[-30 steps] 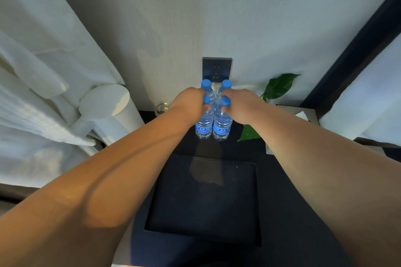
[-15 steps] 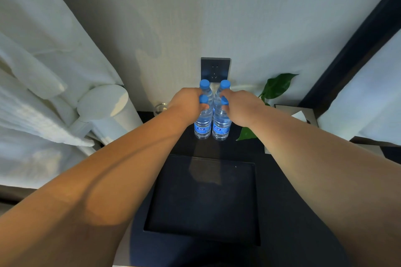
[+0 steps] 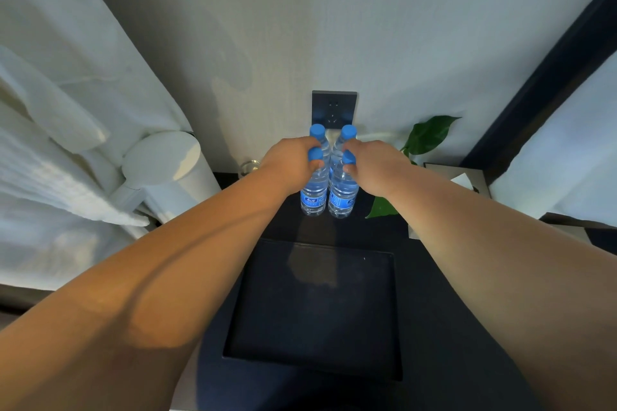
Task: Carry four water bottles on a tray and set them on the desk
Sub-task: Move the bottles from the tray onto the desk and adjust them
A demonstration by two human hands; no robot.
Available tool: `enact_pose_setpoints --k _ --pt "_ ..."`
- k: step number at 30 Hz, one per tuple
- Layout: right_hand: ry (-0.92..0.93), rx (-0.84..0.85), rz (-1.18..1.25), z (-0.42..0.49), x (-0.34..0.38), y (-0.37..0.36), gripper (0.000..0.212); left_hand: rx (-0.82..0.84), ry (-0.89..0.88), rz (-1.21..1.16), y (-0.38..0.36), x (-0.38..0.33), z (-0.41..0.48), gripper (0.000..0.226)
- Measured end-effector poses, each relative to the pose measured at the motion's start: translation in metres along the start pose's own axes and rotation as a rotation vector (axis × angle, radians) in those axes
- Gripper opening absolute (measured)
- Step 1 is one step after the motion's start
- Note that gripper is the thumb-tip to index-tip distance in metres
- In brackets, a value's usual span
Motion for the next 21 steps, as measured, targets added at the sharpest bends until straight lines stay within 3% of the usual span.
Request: enact_pose_setpoints --k 21 --pt "-0.064 -0.085 0.09 -0.0015 0.0039 -0.0046 0.045 0.013 -0.063 0.126 0.0014 -0.0041 0.0068 0.026"
Point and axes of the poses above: each hand's wrist, its own z-axis towards the middle knuckle, its own y-axis out of the back of the hand, x = y × z, the point moved 3 cm from there along z, towards the middle knuckle, and after that the axes turned 8 degrees about -y, right-handed, at the moved point
